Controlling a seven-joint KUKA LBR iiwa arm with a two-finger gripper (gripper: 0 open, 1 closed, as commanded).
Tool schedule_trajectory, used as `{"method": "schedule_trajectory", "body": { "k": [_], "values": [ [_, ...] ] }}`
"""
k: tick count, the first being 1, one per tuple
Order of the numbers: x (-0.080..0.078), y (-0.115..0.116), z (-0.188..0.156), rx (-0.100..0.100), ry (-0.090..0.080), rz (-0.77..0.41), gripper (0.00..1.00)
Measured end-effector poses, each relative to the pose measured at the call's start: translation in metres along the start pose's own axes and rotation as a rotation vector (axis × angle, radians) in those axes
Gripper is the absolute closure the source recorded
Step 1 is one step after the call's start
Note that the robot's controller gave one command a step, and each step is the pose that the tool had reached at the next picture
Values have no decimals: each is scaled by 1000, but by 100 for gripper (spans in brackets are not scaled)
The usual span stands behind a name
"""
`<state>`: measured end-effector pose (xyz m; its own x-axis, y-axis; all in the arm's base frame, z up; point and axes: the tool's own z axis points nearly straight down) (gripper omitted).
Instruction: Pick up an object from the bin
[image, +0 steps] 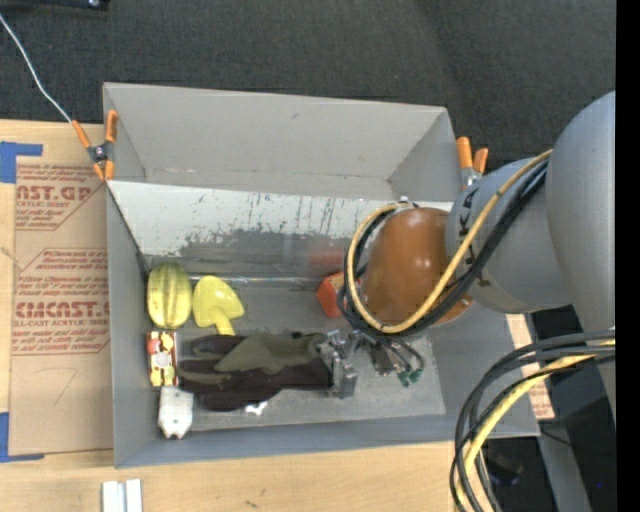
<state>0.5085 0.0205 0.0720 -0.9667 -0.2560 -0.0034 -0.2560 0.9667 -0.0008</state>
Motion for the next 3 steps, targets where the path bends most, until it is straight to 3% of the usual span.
{"method": "schedule_trajectory", "body": {
  "k": [1,2,3],
  "values": [
    [0,0,0,0,0,0,100],
    [1,-5,-75,-2,5,-31,100],
    [-30,3,-159,2,-11,-47,100]
  ]
}}
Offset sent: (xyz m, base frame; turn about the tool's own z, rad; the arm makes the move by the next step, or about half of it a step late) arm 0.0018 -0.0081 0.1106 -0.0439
